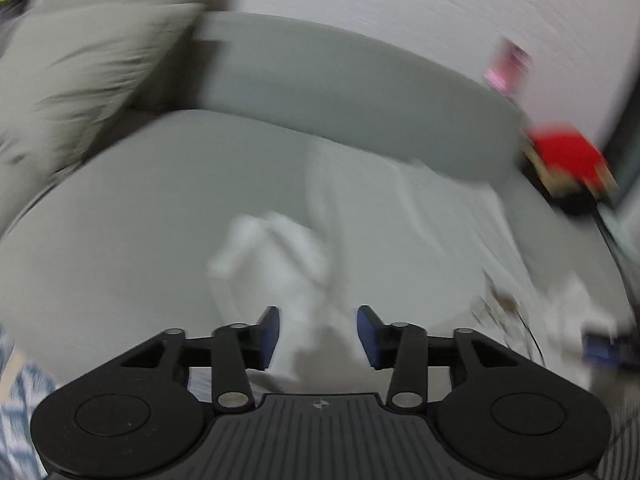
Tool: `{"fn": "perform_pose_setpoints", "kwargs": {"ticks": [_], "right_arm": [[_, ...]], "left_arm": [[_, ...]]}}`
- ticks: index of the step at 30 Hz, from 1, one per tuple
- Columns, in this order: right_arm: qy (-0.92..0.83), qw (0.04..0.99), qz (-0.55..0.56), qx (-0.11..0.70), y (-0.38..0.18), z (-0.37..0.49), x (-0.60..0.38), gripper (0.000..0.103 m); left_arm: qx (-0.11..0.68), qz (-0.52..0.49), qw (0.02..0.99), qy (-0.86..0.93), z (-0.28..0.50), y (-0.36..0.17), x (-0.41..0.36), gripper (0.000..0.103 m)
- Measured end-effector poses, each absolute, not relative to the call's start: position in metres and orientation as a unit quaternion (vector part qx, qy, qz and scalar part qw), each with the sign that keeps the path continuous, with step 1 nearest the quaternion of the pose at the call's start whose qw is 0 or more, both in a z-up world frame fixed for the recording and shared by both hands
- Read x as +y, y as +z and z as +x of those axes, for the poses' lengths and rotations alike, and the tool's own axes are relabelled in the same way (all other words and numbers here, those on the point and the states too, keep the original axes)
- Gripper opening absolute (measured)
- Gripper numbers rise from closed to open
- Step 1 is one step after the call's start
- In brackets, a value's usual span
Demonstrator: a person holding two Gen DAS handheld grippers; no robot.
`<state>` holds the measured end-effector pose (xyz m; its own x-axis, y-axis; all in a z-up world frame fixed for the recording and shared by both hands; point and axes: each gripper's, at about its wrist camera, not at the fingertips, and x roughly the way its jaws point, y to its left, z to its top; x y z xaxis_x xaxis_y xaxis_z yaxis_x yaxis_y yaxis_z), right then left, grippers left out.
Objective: Fold clothes
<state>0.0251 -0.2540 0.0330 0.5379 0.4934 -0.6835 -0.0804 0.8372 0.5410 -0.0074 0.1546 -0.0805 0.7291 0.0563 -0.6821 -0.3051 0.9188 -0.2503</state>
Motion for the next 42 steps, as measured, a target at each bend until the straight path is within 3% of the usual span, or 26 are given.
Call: {"fn": "perform_pose_setpoints", "kwargs": {"ticks": [1,8,14,25,26,28,33,37,42], "right_arm": [[0.193,0.832,0.246,0.459,0.029,0.028,-0.244,0.055],[0.246,0.771,0.288,0.512,-0.011,0.048,-0.184,0.058],[0.226,0.761,0.305,0.527,-0.023,0.047,-0.177,0.058],[0.219,0.767,0.298,0.524,-0.026,0.048,-0.169,0.058],[0.219,0.766,0.3,0.524,-0.027,0.048,-0.17,0.058],[0.219,0.764,0.304,0.525,-0.028,0.049,-0.171,0.058],[0.222,0.764,0.301,0.526,-0.027,0.051,-0.171,0.058],[0.225,0.768,0.289,0.525,-0.025,0.05,-0.168,0.058],[0.227,0.781,0.256,0.523,-0.02,0.051,-0.159,0.061]], "left_arm": [[0.352,-0.208,0.906,0.105,-0.007,-0.086,0.172,0.043],[0.354,-0.426,0.827,0.101,0.01,-0.14,0.274,0.048],[0.377,-0.499,0.776,0.079,0.045,-0.185,0.301,0.043],[0.434,-0.408,0.802,0.055,0.095,-0.181,0.285,0.028],[0.438,-0.399,0.804,0.052,0.097,-0.18,0.282,0.025],[0.447,-0.385,0.806,0.046,0.1,-0.18,0.277,0.0],[0.428,-0.297,0.848,0.093,0.094,-0.155,0.26,0.0],[0.417,-0.166,0.875,0.184,0.094,-0.13,0.249,0.0],[0.496,-0.039,0.84,0.215,0.115,-0.159,0.229,0.001]]}}
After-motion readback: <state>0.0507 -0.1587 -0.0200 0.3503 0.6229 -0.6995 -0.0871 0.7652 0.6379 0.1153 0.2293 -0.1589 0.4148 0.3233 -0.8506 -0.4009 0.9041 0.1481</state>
